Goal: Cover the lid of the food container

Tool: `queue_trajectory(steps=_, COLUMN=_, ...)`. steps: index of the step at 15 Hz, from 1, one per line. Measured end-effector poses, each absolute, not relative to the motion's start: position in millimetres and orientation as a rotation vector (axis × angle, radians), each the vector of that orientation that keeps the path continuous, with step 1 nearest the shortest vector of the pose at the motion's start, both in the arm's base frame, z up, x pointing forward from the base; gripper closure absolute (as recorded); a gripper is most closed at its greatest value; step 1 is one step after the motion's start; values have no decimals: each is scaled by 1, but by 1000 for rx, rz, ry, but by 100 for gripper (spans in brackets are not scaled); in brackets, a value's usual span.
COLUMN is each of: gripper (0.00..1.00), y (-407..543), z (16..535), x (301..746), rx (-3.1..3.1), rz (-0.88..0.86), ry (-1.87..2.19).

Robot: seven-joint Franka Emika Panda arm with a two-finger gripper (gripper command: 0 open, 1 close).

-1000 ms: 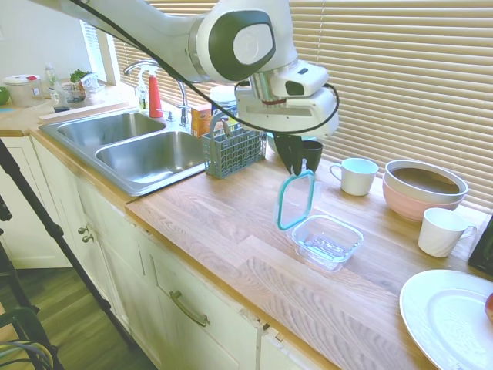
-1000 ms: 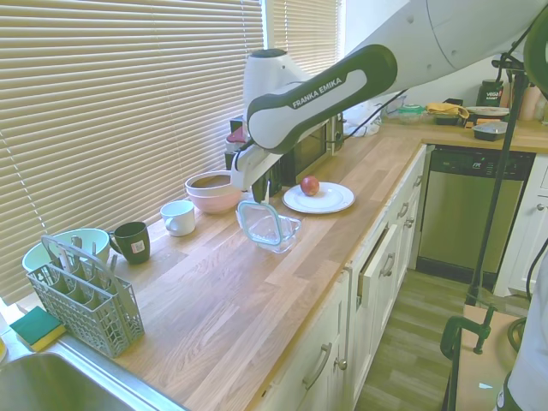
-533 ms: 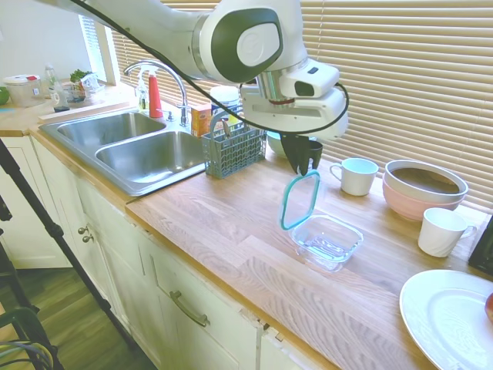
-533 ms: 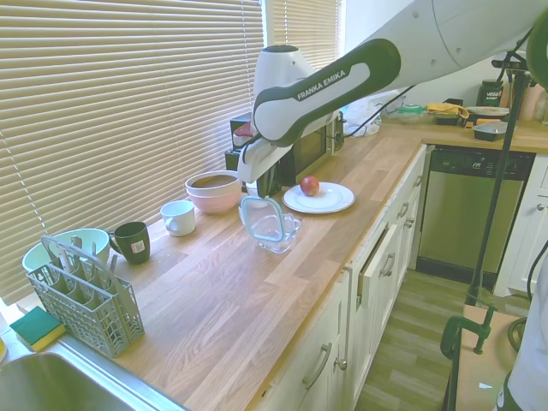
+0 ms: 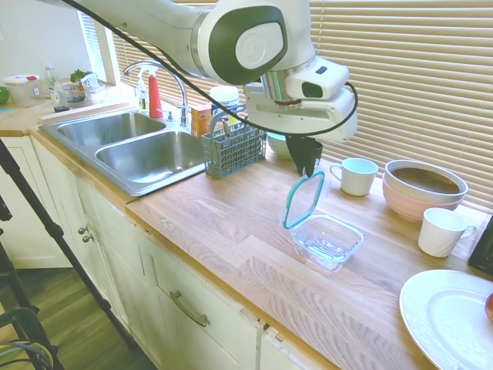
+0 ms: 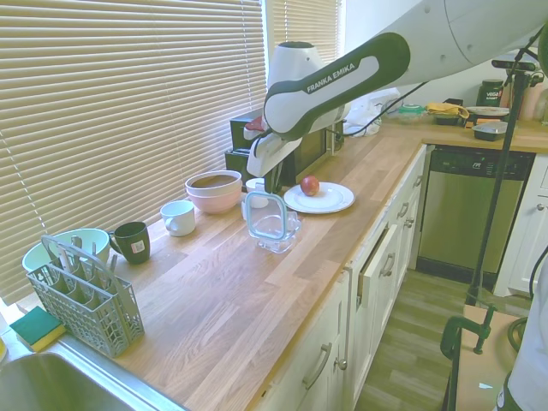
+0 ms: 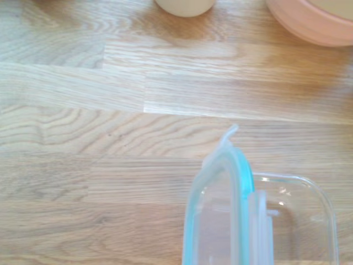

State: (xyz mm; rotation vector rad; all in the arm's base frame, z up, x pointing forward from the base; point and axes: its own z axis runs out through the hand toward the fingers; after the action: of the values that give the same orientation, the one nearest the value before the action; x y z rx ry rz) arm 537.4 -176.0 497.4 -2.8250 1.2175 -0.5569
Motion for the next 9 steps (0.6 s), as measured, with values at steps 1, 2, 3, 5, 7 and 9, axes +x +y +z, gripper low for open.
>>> queue_trajectory(steps=1, gripper=100, y=-184, z=496, x=535, rx=-2815, rz=-557, ry=1217)
queue_trajectory(steps=2, gripper=100, y=-190, z=494, x=532, rx=-2808, rz=-552, ry=1221)
queue_trajectory(steps=3, gripper=100, y=-197, z=494, x=529, rx=-2801, rz=-550, ry=1224)
queue_trajectory(steps=5, gripper=100, y=-204, z=494, x=527, rx=-2788, rz=-547, ry=1227)
queue_trajectory(steps=7, gripper=100, y=-213, z=494, x=523, rx=-2776, rz=-546, ry=1233)
queue_trajectory(steps=9, gripper=100, y=-223, z=493, x=519, rx=-2760, rz=-543, ry=1244)
